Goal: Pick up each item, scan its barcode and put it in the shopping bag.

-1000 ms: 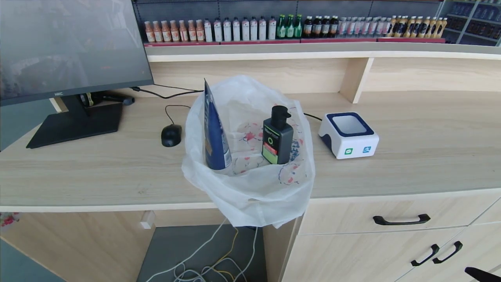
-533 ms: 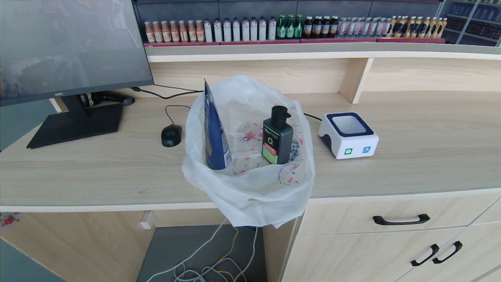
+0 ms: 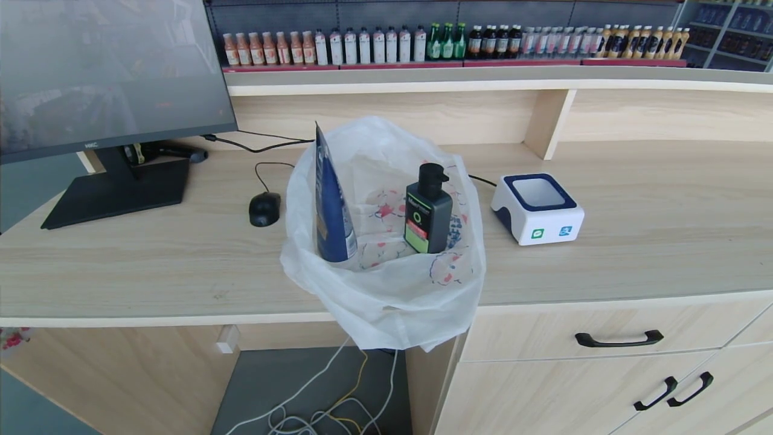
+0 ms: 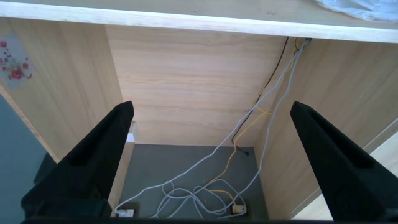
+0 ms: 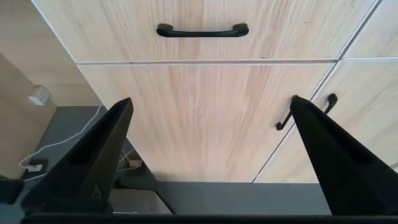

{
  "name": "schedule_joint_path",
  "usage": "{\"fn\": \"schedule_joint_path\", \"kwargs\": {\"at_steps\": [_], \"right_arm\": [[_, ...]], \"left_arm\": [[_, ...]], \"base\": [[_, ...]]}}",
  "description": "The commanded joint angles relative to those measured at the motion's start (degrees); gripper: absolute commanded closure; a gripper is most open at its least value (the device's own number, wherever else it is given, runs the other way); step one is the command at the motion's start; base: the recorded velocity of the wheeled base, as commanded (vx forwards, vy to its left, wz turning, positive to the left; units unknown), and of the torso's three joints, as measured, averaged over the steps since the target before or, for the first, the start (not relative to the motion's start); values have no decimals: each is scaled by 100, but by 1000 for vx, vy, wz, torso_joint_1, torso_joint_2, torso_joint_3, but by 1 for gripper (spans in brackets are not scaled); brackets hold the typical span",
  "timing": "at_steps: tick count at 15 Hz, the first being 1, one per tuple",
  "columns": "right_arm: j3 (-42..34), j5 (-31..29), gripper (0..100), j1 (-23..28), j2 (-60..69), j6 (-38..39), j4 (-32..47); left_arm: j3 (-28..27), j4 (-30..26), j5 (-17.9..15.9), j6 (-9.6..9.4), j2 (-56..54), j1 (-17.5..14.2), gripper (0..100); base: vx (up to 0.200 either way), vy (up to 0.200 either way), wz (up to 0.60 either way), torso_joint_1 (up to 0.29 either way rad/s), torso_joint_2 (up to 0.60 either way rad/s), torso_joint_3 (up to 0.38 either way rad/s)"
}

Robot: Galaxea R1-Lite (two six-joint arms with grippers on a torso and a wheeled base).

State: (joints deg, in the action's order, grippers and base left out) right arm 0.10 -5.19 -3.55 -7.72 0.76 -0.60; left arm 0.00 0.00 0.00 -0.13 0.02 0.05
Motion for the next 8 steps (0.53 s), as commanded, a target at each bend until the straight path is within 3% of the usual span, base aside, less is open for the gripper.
{"fn": "schedule_joint_path", "kwargs": {"at_steps": [1,8], "right_arm": [[-1,1,0,495,526,4,-2],[-10,396,0,390,772,-533,-19]], "left_arm": [[0,0,0,13,-2,4,0],[0,0,0,22,-2,-5,0]], "base": [[0,0,0,0,0,0],[0,0,0,0,0,0]]}}
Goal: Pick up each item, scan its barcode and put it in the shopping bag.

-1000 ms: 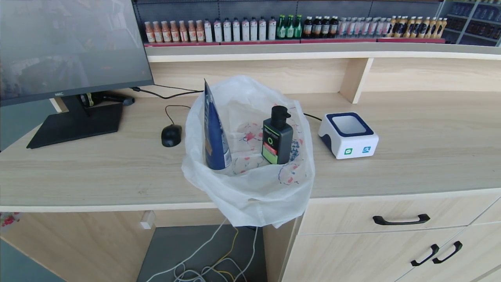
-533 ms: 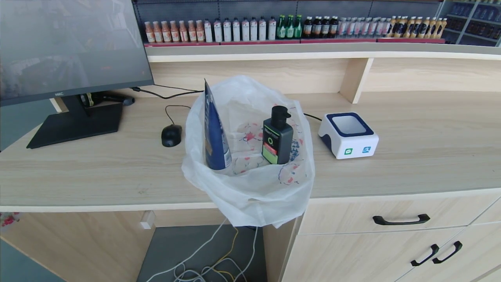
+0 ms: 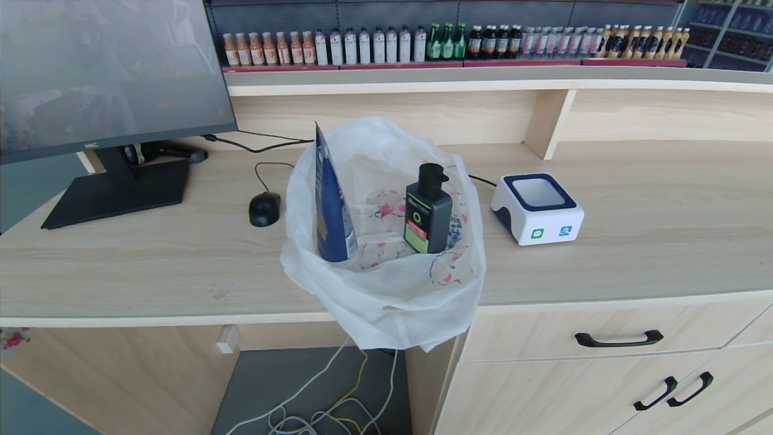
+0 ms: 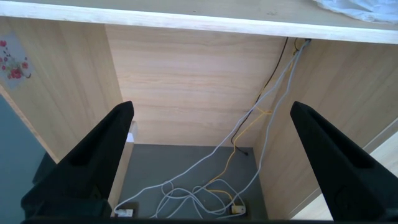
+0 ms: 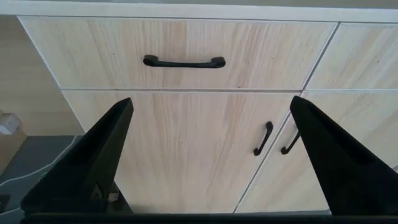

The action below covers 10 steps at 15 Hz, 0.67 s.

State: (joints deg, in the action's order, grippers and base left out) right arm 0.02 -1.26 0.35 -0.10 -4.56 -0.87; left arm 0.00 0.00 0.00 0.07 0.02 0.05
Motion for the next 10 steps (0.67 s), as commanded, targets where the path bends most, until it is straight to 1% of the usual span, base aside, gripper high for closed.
{"fn": "schedule_joint_path", "kwargs": {"at_steps": [1,4,7,10], "right_arm": [[-2,3,0,0,10,-1,7],[-2,3,0,0,10,52,34],[-2,3,0,0,10,456,60],[-2,3,0,0,10,500,60]], "left_arm": [[0,0,0,1,-2,-5,0],[0,0,0,1,-2,-5,0],[0,0,0,1,-2,-5,0],[0,0,0,-7,-2,4,0]], "base": [[0,0,0,0,0,0],[0,0,0,0,0,0],[-200,0,0,2,5,4],[0,0,0,0,0,0]]}}
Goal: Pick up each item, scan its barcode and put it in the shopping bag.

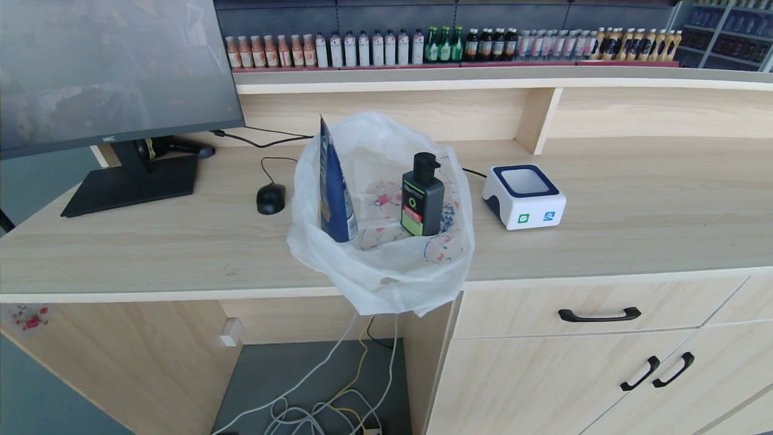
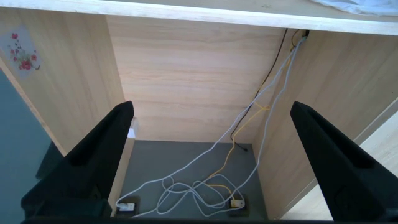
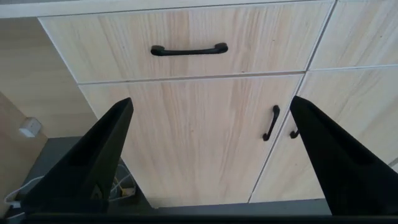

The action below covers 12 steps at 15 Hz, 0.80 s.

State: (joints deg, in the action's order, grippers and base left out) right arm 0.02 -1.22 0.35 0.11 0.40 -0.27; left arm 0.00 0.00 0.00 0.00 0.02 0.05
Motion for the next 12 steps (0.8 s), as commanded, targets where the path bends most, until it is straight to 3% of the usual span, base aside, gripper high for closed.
{"fn": "schedule_joint_path", "kwargs": {"at_steps": [1,5,12], "right_arm": [[-2,-1,0,0,-11,4,0],[-2,-1,0,0,-11,4,0],[-2,-1,0,0,-11,-23,0]], "left_arm": [[0,0,0,0,-2,4,0],[0,0,0,9,-2,4,0],[0,0,0,35,-2,-5,0]], "base": [[0,0,0,0,0,0],[0,0,0,0,0,0],[0,-200,0,0,2,4]]}}
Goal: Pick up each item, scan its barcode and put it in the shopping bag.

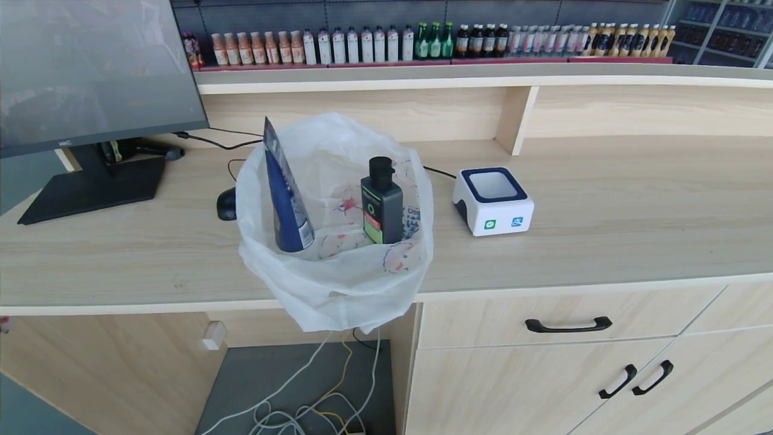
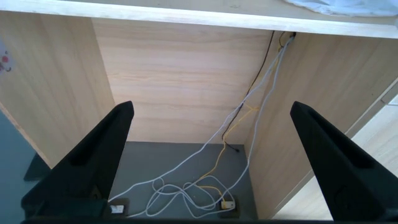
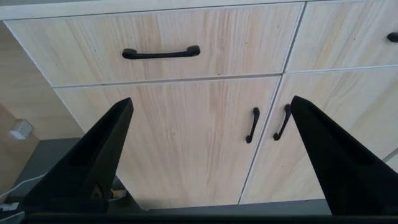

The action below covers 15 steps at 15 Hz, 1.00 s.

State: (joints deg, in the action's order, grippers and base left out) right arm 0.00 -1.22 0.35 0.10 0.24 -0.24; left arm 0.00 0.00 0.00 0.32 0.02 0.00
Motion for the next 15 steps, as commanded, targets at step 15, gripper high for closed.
{"fn": "schedule_joint_path", "kwargs": {"at_steps": [15], "right_arm": [[0,-1,0,-18,-10,2,-2]], "left_arm": [[0,0,0,3,-2,9,0]], "base": [[0,-120,120,1,2,2]]}}
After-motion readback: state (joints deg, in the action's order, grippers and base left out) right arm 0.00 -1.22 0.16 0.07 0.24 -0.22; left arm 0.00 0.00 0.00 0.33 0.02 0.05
